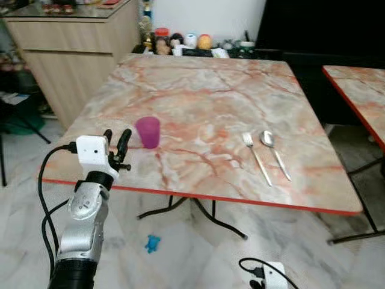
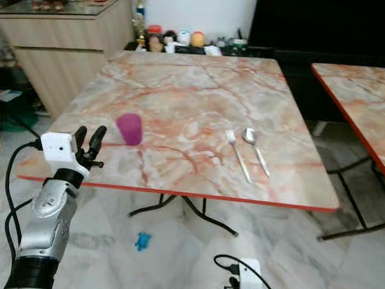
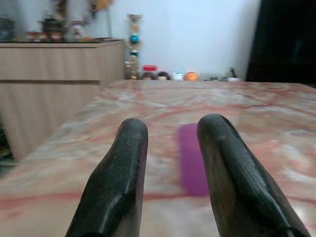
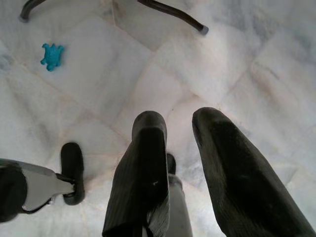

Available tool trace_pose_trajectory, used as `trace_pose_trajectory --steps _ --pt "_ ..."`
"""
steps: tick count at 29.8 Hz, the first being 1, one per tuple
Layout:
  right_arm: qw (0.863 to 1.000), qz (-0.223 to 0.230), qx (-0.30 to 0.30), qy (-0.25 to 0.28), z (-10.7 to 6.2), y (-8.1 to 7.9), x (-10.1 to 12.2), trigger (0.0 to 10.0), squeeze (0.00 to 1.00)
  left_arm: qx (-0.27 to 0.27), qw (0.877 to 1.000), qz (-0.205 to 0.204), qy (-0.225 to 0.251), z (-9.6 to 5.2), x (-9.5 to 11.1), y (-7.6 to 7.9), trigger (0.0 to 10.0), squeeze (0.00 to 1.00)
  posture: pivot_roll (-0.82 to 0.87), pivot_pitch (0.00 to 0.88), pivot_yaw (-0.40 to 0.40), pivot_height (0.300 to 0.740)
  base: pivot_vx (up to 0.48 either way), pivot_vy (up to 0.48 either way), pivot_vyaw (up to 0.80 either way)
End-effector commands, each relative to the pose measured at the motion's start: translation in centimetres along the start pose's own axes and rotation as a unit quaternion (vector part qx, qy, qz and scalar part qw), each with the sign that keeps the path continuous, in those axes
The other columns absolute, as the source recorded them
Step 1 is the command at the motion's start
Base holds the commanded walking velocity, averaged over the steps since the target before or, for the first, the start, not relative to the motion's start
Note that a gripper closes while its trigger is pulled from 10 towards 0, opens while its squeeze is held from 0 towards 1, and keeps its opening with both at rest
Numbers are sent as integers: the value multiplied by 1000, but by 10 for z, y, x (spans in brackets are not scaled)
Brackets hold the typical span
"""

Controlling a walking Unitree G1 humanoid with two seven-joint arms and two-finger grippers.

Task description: Setting the table

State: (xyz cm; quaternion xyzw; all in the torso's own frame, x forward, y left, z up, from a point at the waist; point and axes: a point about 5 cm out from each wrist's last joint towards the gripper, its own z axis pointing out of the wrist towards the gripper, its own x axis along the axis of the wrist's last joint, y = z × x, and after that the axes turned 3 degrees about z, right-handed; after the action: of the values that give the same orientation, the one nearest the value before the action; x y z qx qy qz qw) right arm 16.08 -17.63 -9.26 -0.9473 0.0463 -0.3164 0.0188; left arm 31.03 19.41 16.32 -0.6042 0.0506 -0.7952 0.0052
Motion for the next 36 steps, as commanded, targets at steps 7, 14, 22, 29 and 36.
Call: trace_pose_trajectory --steps 7,14,22,29,36 --pt "1000 -4 15 -12 0 -9 -4 10000 0 10 1000 8 -1 -1 1 -7 10000 0 153 5 -40 740 0 154 0" --pt "1000 -6 16 -15 0 -10 -5 10000 0 6 1000 13 5 2 5 -5 10000 0 155 6 -38 740 0 0 0" --pt "1000 -7 17 -18 0 -10 -6 10000 0 0 1000 8 22 4 13 -1 10000 0 159 5 -39 740 0 0 0" --pt "1000 -10 18 -20 0 -11 -7 10000 0 -3 1000 7 25 5 15 -1 10000 0 161 7 -39 740 0 0 0" --pt "1000 -9 16 -23 -1 -10 -9 10000 0 -5 1000 6 26 6 16 0 10000 0 160 7 -37 740 223 0 0"
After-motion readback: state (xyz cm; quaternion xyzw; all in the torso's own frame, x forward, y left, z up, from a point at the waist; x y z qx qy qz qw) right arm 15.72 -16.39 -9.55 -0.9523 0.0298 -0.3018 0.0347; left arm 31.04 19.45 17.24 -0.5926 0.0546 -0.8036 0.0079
